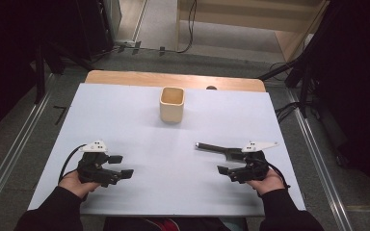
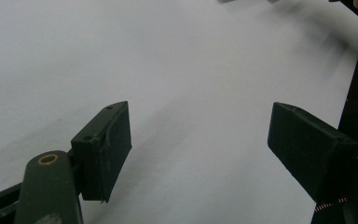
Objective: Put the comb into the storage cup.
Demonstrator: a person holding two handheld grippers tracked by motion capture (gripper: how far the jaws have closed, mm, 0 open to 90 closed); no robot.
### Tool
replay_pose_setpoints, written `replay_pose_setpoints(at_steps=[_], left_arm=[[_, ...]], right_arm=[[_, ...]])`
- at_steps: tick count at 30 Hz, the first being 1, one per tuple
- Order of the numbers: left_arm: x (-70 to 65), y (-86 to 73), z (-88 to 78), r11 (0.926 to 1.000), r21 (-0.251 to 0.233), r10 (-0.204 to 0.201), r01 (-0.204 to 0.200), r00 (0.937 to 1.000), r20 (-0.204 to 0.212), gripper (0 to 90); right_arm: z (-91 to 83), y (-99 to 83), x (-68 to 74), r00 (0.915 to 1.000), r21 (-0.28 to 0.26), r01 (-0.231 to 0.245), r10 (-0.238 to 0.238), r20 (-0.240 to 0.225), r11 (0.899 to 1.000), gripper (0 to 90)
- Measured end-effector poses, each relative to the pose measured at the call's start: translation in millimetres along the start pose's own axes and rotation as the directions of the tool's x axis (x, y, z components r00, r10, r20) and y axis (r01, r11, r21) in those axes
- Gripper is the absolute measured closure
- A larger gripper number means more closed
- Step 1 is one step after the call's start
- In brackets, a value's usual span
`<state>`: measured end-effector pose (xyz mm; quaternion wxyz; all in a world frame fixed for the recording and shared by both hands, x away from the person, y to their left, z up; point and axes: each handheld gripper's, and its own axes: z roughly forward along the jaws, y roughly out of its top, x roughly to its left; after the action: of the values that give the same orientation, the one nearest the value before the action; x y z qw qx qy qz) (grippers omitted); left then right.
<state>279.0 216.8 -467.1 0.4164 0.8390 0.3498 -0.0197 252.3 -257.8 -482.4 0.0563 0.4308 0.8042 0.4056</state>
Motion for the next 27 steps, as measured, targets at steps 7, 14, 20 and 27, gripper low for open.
replay_pose_setpoints(at_steps=[7, 14, 20, 27], left_arm=[[0.2, 0.0, 0.1, 1.0, 0.002, 0.0, 0.0, 1.0, 0.0, 22.0], [0.3, -0.1, 0.2, 1.0, 0.0, 0.0, 0.0, 1.0, 0.0, 22.0], [0.5, 0.0, 0.0, 1.0, 0.003, -0.001, 0.001, 1.0, -0.003, 22.0], [0.7, -0.2, -0.1, 1.0, 0.0, -0.002, 0.002, 1.0, -0.001, 22.0]], right_arm=[[0.3, 0.0, 0.1, 1.0, 0.003, 0.001, -0.001, 0.003, 1.0, 14.5], [-0.2, 0.2, 0.0, 0.9999, 0.004, 0.007, -0.007, 0.01, 1.0, 14.5], [-0.9, 0.5, 0.0, 0.9996, 0.009, 0.014, -0.014, 0.022, 1.0, 14.5], [-3.0, 0.9, -0.4, 0.9994, 0.005, 0.013, -0.014, 0.032, 1.0, 14.5]])
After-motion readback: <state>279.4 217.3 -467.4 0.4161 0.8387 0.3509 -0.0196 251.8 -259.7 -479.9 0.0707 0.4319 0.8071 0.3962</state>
